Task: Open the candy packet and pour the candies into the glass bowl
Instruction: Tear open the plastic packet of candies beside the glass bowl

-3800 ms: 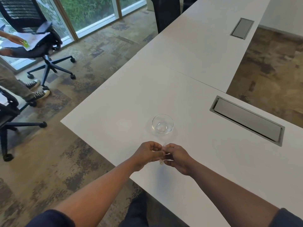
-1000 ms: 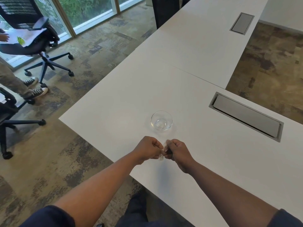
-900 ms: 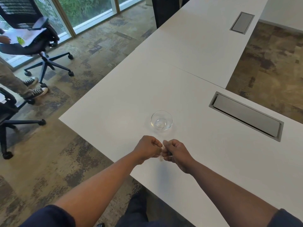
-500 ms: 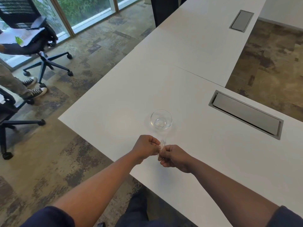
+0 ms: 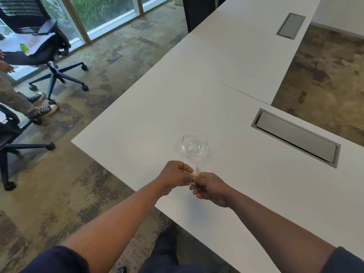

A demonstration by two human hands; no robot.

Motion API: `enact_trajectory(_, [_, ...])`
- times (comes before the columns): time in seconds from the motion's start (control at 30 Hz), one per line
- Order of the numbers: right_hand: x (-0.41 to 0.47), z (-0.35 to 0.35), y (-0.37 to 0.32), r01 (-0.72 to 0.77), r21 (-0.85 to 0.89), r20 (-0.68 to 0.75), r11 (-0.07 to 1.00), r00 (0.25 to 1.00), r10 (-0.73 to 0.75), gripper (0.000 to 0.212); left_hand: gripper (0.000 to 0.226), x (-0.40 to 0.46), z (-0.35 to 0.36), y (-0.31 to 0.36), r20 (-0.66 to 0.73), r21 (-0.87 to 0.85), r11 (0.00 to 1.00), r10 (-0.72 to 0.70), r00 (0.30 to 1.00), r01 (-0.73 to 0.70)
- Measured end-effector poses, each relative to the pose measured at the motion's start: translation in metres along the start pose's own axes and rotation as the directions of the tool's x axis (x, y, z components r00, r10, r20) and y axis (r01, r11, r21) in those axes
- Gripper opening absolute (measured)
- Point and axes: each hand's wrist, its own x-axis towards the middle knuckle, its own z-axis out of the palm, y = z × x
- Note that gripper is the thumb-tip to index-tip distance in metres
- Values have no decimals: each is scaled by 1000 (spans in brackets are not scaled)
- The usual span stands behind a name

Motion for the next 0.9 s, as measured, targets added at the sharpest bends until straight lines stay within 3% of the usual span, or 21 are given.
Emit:
enact_trajectory(0.33, [2,2,2,102,-74,-28,992,994,-104,22,5,-1,2,-1,95,-42,995,-82,992,86])
enact_trajectory(0.53, [4,0,1,107,-139,-33,985,993,-113,19,8,2,-3,-5,162,-98,984,-129,978,146])
enact_trajectory(0.7, [3,0,-1,125,-236,-30,964,990,-135,24,5,2,-3,-5,124,-111,978,-160,979,174])
enact_trajectory(0.9, [3,2,0,152,-235,-87,960,981,-176,24,6,2,3,-3,-25,-42,992,-123,992,122])
